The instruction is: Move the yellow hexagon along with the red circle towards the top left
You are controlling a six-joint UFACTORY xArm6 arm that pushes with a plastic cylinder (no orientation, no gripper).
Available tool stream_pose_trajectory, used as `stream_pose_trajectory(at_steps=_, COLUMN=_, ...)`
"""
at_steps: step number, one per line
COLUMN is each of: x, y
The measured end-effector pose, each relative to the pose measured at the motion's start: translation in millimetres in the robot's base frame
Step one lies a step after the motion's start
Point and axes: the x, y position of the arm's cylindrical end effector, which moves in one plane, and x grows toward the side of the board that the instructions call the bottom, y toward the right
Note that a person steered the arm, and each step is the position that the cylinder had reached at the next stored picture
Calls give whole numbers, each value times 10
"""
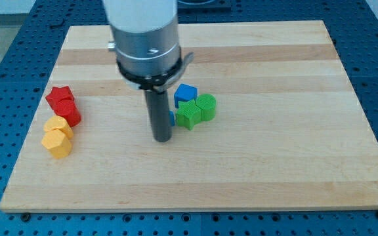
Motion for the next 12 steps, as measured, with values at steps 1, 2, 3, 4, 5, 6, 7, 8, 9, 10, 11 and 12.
stream_pose_trajectory(at_steps=1, x=85, y=-153)
stream_pose_trajectory(at_steps=2, x=92, y=-333)
stream_pose_trajectory(at_steps=3, x=70, y=-285)
stream_pose_trajectory(at_steps=4, x=245, y=-237)
stream_pose_trajectory(at_steps=5, x=654, y=-587)
stream_pose_trajectory(at_steps=6, x=636, y=-1266)
stream_pose_trajectory(at_steps=7, x=428, y=-1588)
stream_pose_trajectory(at_steps=8, x=218, y=-1708)
stream_pose_trajectory(at_steps=9, x=190, y=-1702)
stream_pose_trajectory(at_steps=10, x=316, y=-1718)
stream_pose_trajectory(at_steps=11, x=570, y=-1888)
stream_pose_trajectory(at_steps=12, x=366, y=-2103)
